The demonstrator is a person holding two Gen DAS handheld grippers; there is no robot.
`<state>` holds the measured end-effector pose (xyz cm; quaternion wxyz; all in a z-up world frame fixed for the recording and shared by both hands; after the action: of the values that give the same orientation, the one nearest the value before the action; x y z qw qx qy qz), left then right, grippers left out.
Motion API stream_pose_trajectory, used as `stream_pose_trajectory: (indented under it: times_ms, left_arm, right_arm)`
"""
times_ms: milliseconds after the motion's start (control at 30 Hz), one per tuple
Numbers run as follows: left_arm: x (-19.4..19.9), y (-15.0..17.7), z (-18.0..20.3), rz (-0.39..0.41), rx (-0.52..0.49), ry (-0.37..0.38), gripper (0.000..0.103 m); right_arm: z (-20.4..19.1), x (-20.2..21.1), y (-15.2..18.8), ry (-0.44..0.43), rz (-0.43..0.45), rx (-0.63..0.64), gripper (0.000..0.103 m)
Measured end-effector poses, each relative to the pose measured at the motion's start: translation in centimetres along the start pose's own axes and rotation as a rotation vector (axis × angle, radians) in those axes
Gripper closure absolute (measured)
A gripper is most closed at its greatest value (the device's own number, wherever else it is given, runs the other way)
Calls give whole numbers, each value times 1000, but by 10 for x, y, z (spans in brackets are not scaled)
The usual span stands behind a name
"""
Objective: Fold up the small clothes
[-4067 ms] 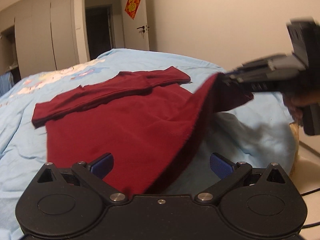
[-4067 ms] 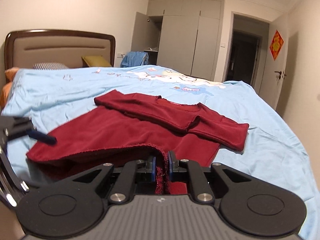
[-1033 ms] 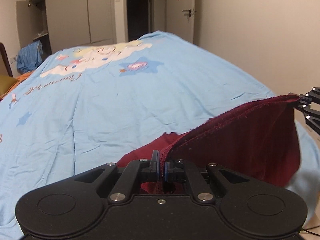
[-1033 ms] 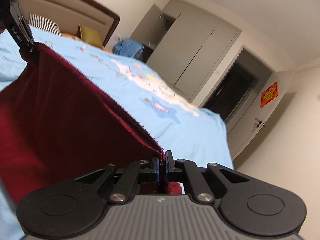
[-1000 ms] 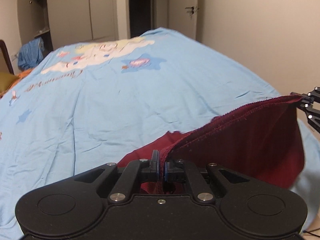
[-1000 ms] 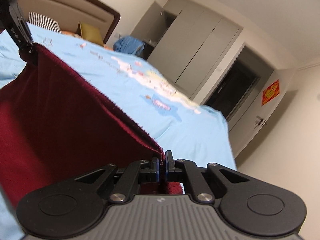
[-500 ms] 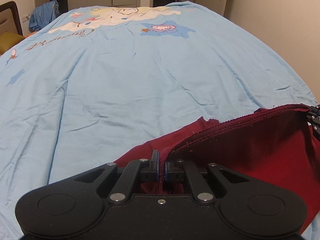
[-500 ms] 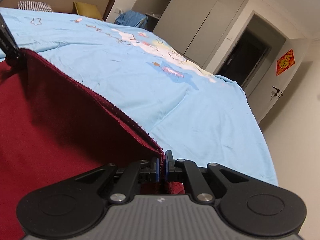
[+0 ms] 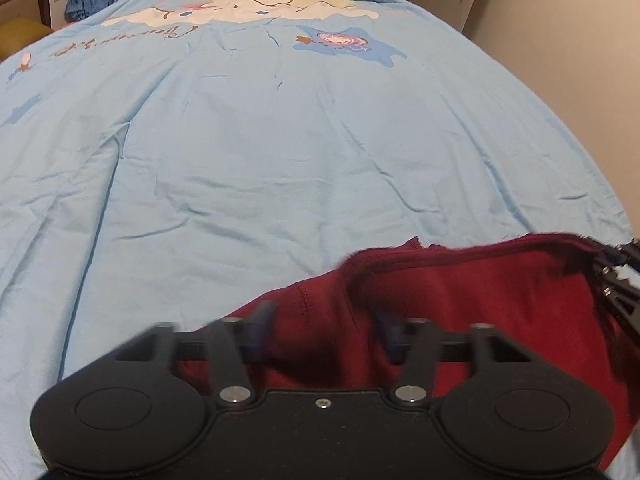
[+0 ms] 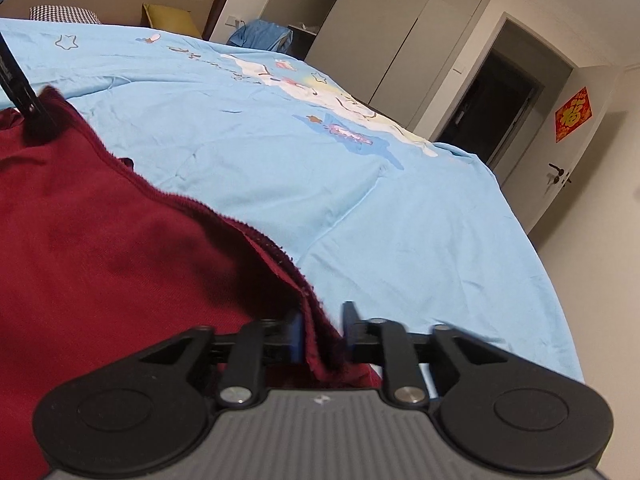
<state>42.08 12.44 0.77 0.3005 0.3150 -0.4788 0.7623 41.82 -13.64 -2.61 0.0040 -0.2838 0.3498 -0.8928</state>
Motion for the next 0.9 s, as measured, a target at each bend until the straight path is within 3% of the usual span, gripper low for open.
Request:
stream_pose_trajectory:
  times_ms: [33,100,167,300,400,500,600,667,767,900]
  left_arm:
    - [3,-1,-2,10,12,7,21]
    - [9,-2,-5,30,27,14,20]
    - [17,-4,-9,59,42,11,13]
    - [34,1,-12,151,34,-3,7]
    - [41,14,-3,217,-26,10,6]
    - [43,33,17,257,-106,84,6]
    - [34,50,38,231,-176,169,4]
    - [22,55,47,198,-193,188,4]
    - [3,55,48,173,-163,172,4]
    - [-13,45,31,192,-65,152,4]
  right_arm:
    - [2,1,-1,6,4,-1,54]
    - [7,6,-2,16,12,-8,31]
    - [13,11,0,30,17,-26,18]
    - [23,32,4,71,37,-69,3]
    - [26,52,2,62,94,-97,2]
    - [20,68,-3,-78,188,-131,2]
    - [9,67,-9,-205,205,-130,2]
    - [4,56,-12,-223,181,-109,2]
    - [6,36,-11,-233,150,-149,2]
    - [25,8,4,-234,110,-292,2]
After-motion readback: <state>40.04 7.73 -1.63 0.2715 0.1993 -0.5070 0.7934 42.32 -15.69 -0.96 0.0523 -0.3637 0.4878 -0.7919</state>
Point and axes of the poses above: each gripper's, at about its wrist camera, not at the fingertips, and x roughly against the way its jaws point, z to its right, y to its underside, the point moved 5 cm from there along -x, roughly the way its jaws point, and after that the axes turned 14 degrees about x, right-handed, at the moved point
